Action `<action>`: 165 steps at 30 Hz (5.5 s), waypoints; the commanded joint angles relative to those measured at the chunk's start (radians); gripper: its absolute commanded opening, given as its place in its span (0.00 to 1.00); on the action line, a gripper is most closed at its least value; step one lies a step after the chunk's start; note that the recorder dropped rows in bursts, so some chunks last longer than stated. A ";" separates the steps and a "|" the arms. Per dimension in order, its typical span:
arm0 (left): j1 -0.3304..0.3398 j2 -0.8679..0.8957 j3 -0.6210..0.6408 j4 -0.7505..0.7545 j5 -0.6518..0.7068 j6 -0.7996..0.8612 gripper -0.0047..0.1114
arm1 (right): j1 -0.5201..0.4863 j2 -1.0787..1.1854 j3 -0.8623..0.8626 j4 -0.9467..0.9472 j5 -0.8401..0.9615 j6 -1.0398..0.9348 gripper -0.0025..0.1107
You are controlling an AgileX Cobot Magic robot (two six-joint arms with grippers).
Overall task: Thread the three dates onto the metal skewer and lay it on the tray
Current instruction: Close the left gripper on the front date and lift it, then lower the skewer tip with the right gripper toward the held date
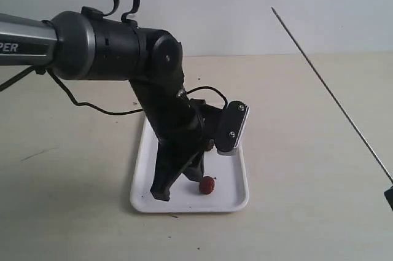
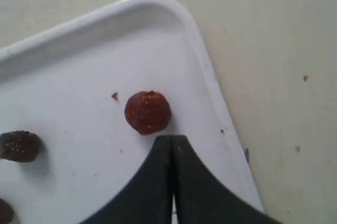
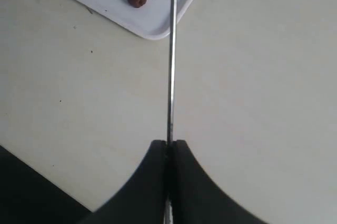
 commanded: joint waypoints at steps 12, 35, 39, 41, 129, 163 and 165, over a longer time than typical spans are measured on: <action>-0.008 0.018 -0.011 -0.016 -0.066 0.021 0.40 | 0.001 0.001 0.002 -0.004 -0.014 -0.014 0.02; -0.008 0.084 -0.011 -0.050 -0.129 0.034 0.45 | 0.001 0.001 0.002 -0.004 -0.020 -0.016 0.02; -0.008 0.084 -0.011 -0.050 -0.129 0.038 0.45 | 0.001 0.001 0.002 -0.004 -0.024 -0.016 0.02; -0.008 0.091 -0.011 -0.050 -0.129 0.038 0.45 | 0.001 0.001 0.002 -0.004 -0.024 -0.016 0.02; 0.047 -0.184 -0.011 -0.056 0.078 0.250 0.26 | 0.001 0.386 0.059 0.091 0.043 -0.333 0.02; 0.047 -0.178 -0.011 -0.084 0.054 0.292 0.26 | 0.001 0.417 0.043 0.105 -0.052 -0.366 0.02; 0.047 -0.178 -0.011 -0.084 0.054 0.292 0.26 | 0.001 0.431 0.020 0.105 -0.051 -0.366 0.02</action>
